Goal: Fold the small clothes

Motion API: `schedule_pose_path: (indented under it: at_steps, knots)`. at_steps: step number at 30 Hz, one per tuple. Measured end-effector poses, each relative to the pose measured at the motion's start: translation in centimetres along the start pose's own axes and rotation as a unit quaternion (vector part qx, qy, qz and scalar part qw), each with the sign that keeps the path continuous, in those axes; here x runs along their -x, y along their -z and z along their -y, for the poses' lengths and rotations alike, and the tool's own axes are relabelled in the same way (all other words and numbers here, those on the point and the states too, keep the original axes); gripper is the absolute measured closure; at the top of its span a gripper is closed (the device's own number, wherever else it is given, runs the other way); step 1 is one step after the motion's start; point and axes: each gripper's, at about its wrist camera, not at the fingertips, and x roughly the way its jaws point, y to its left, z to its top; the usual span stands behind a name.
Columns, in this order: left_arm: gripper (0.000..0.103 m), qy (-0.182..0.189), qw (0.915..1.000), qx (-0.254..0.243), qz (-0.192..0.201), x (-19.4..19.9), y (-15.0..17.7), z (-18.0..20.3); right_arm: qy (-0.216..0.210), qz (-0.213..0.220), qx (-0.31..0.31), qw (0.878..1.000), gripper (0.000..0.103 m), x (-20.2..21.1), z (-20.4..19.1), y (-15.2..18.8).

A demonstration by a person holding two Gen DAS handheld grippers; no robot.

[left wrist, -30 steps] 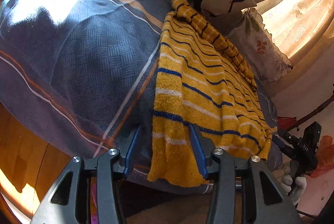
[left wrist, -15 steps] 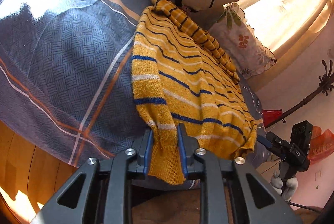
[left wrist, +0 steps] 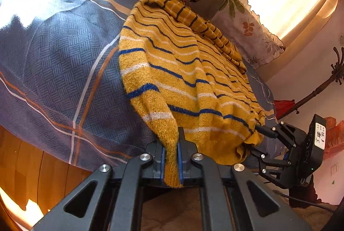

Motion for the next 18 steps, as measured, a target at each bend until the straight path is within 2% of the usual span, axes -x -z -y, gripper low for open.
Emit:
schedule_pose_path:
  at_steps: [3,6,11,15,18]
  knots:
    - [0.095,0.014,0.9996,-0.003,0.023,2.3,-0.9,0.9,-0.043,0.024,-0.058,0.997,0.089,1.7,2.4,-0.1]
    - [0.095,0.026,0.9978,-0.01,0.06,4.6,-3.2,2.1,-0.062,0.074,-0.127,0.987,0.09,4.4,6.2,-0.6]
    - [0.095,0.036,0.9937,-0.026,0.103,5.5,-10.0,4.3,-0.028,0.137,-0.206,0.969,0.091,6.5,14.1,-2.9]
    - [0.095,0.016,0.9921,-0.042,0.117,3.0,-17.1,6.3,-0.007,0.173,-0.257,0.951,0.095,6.2,21.0,-6.0]
    - [0.095,0.011,0.9938,-0.034,0.105,-0.8,-23.2,7.4,0.015,0.177,-0.276,0.945,0.095,4.9,25.4,-8.6]
